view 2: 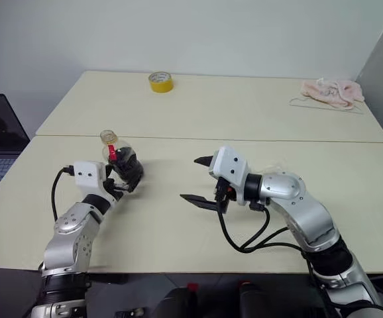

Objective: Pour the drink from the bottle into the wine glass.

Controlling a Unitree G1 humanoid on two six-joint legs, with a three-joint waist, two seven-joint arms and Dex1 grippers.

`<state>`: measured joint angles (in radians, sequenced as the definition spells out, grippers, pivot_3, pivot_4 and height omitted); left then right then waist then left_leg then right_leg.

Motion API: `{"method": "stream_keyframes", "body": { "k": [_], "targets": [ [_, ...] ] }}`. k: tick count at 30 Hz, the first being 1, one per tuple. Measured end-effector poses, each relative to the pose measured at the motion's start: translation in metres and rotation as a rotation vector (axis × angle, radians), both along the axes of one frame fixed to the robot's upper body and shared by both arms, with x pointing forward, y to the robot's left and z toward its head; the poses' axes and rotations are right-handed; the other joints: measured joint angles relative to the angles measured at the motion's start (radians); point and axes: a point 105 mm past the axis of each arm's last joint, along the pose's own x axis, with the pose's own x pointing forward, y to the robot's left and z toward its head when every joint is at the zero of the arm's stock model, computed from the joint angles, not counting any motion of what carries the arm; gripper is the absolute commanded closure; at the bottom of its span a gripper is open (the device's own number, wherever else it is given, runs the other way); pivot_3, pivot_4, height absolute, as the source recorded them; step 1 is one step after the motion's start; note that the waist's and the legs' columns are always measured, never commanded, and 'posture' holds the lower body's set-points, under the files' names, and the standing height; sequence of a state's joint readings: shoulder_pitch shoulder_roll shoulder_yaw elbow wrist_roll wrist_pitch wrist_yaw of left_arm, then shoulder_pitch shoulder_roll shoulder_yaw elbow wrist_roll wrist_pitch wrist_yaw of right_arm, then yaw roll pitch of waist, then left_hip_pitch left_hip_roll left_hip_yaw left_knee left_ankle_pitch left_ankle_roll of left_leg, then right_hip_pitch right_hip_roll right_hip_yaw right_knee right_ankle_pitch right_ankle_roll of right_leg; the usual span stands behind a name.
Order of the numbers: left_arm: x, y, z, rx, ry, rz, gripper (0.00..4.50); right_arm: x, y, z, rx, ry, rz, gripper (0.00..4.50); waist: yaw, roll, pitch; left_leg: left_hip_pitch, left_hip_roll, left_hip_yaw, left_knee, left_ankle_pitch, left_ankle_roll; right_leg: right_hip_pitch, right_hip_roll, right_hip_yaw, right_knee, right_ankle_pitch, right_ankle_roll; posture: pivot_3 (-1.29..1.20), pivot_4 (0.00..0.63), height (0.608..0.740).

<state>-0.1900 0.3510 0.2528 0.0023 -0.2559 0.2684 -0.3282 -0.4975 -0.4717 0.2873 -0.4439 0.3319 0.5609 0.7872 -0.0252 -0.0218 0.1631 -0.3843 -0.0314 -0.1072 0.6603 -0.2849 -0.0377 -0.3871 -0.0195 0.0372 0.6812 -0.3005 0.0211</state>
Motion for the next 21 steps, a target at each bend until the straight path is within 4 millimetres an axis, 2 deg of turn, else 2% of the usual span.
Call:
{"method": "stream_keyframes", "body": {
  "k": [5, 10, 15, 21],
  "targets": [
    [-0.011, 0.013, -0.007, 0.004, 0.02, 0.069, 0.03, -0.002, -0.006, -0.005, -0.034, 0.016, -0.002, 0.0, 0.0, 0.0, 0.0, 0.0, 0.0, 0.0, 0.0, 0.0, 0.0, 0.0, 0.0, 0.0, 0.0, 0.0, 0.0, 0.0, 0.15, 0.74],
    [-0.036, 0.01, -0.017, 0.033, 0.06, 0.056, 0.03, -0.005, -0.019, -0.005, -0.042, 0.02, -0.029, 0.0, 0.0, 0.0, 0.0, 0.0, 0.0, 0.001, 0.0, -0.001, 0.001, 0.0, 0.0, 0.001, -0.001, 0.0, 0.0, 0.0, 0.15, 0.74],
    [-0.062, -0.028, -0.029, 0.059, 0.122, -0.106, 0.03, -0.003, -0.048, -0.013, -0.069, 0.05, -0.125, 0.0, 0.01, 0.0, 0.0, 0.0, 0.0, 0.0, 0.0, -0.002, 0.004, 0.002, 0.0, 0.0, -0.001, 0.0, 0.0, 0.0, 0.15, 0.74],
    [-0.059, -0.078, -0.005, 0.11, 0.066, -0.335, 0.03, 0.005, -0.079, -0.021, -0.157, 0.018, -0.264, 0.0, 0.021, 0.0, 0.0, 0.001, 0.0, 0.001, 0.0, -0.002, 0.004, 0.002, 0.0, 0.001, -0.001, 0.0, 0.0, 0.0, 0.15, 0.74]
  ]
}}
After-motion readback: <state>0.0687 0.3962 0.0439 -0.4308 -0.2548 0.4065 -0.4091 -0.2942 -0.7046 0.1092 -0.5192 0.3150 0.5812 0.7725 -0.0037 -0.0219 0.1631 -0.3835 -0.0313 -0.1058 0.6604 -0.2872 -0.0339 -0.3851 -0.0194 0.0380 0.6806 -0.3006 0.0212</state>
